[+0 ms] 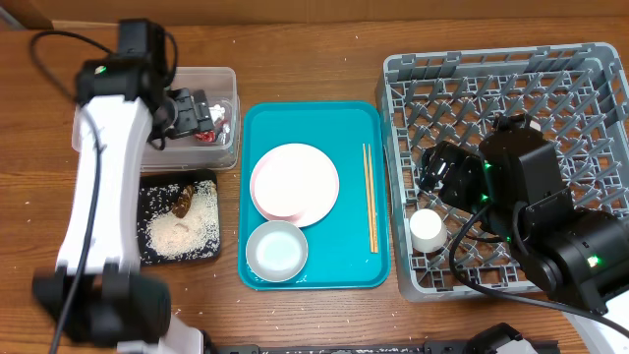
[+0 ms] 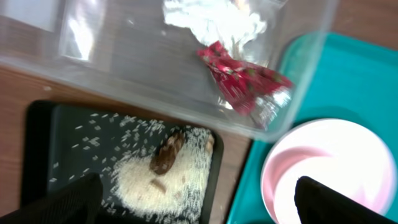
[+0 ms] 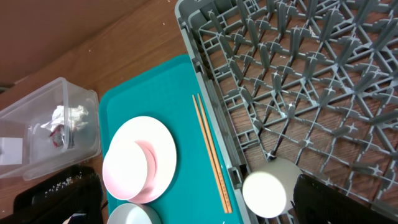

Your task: Sort waste into correct bins and load items into the dishwasher

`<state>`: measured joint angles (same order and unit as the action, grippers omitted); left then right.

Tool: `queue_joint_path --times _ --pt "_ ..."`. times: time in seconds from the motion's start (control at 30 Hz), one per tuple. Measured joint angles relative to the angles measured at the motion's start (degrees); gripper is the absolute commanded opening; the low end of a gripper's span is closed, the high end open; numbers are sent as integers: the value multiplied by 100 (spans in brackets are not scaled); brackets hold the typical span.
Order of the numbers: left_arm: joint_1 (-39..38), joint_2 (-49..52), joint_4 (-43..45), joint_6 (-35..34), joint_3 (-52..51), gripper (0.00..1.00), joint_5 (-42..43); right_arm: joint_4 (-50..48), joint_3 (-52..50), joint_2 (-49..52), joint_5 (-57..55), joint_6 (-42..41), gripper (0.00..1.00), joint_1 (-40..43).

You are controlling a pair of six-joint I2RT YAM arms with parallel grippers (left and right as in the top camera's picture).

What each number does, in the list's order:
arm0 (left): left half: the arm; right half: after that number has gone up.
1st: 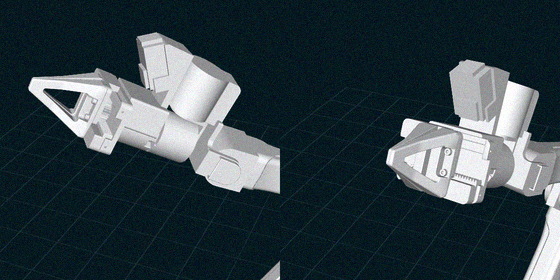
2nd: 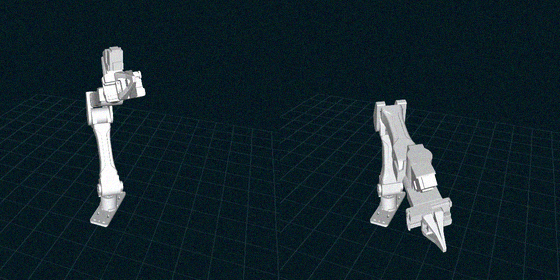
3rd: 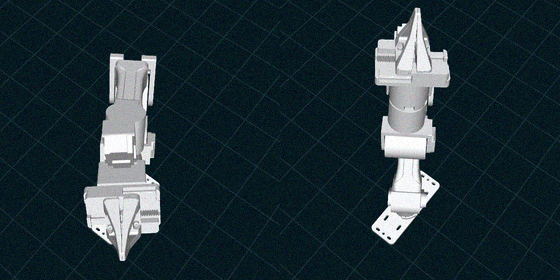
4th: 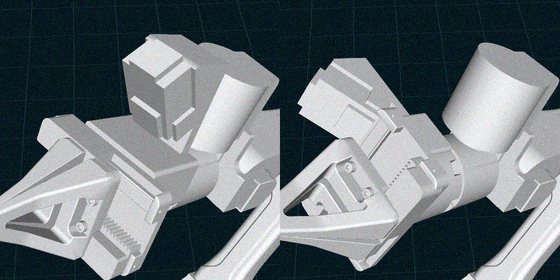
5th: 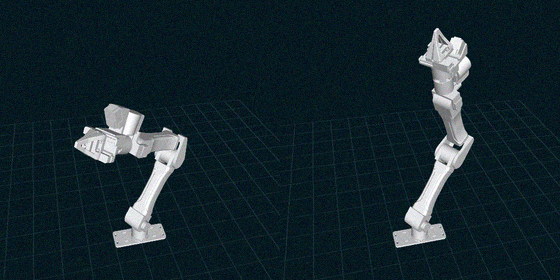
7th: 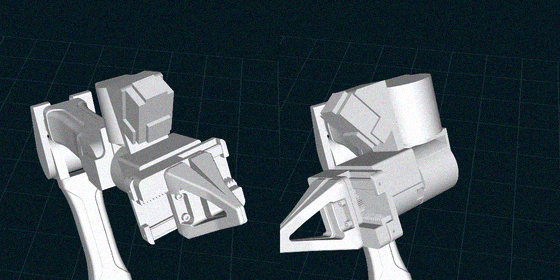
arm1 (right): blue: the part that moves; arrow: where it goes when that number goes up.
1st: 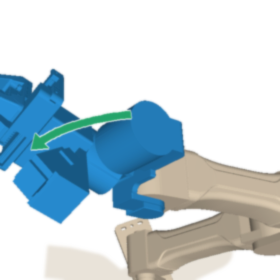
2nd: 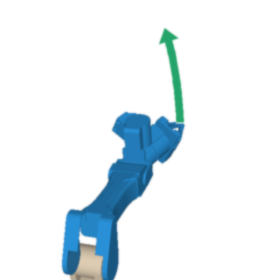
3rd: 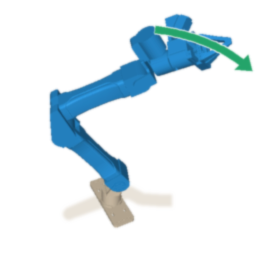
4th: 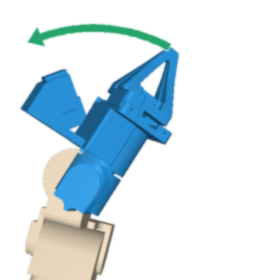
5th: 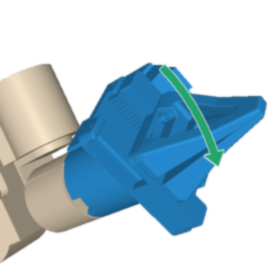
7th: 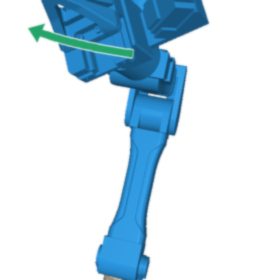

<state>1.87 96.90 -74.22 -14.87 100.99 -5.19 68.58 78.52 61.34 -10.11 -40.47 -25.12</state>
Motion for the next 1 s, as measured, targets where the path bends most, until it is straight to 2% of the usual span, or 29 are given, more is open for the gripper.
queue_joint_path --times 0.17,0.3,0.5,0.63,0.8,1.0 --pt "-37 -1615 -448 -22 136 100 442 0 0 0 0 2 100 0" --pt "-39 -2457 -476 -22 236 100 1025 -7 0 0 0 0 100 0" --pt "-42 -2846 -713 2 240 100 1314 -2 0 0 2 0 100 0" --pt "-153 -2914 -879 46 201 100 957 -2 0 0 2 0 100 0" --pt "-157 -3635 553 210 -699 100 299 -2 0 0 0 0 100 0" --pt "-157 -5442 2586 420 -3206 100 61 2 0 0 0 -2 100 0"
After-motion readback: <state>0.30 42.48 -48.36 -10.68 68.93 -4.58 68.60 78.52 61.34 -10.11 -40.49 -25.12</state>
